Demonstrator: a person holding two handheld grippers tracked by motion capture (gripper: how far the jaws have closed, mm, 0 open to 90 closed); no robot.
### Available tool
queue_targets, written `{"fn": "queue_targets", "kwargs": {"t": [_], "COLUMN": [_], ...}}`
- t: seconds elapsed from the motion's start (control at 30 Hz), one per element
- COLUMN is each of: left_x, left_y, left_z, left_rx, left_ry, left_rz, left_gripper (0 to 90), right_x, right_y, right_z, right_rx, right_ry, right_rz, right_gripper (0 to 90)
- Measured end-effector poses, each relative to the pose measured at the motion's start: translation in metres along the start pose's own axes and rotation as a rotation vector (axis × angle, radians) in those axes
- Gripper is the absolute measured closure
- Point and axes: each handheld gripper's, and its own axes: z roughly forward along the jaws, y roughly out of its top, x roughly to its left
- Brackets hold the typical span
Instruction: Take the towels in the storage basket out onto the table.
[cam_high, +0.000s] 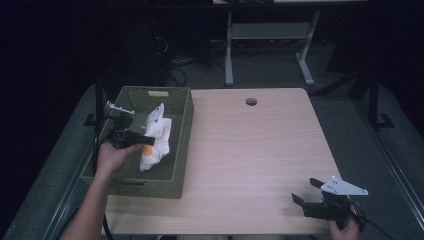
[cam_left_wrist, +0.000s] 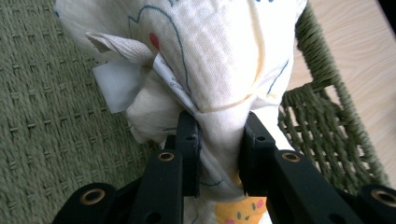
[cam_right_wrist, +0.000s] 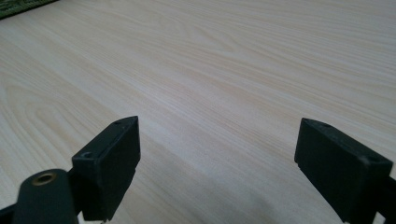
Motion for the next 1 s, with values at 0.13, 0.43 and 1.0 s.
{"fn": "queue_targets", "kwargs": {"t": [0.13, 0.43, 1.0], "left_x": [0.001, 0.003, -0.003], "left_y": [0.000, -0.001, -0.004], "left_z": [-0.004, -0.017, -0.031], "left_rx": [-0.025, -0.098, -0.179], "left_ry": [-0.037, -0.128, -0.279], "left_rz": [-0.014, -0.064, -0.041], "left_gripper": [72.8, 72.8, 72.8], "right_x": [0.000, 0.001, 0.002], "right_y": [-0.001, 0.000, 0.001], "right_z": [0.000, -0.002, -0.003], "right_rx": [0.004, -0.009, -0.012], "right_ry": [0.000, 0.005, 0.006], "right_rz": [0.009, 0.001, 0.000], "right_gripper": [13.9, 13.9, 13.9]}}
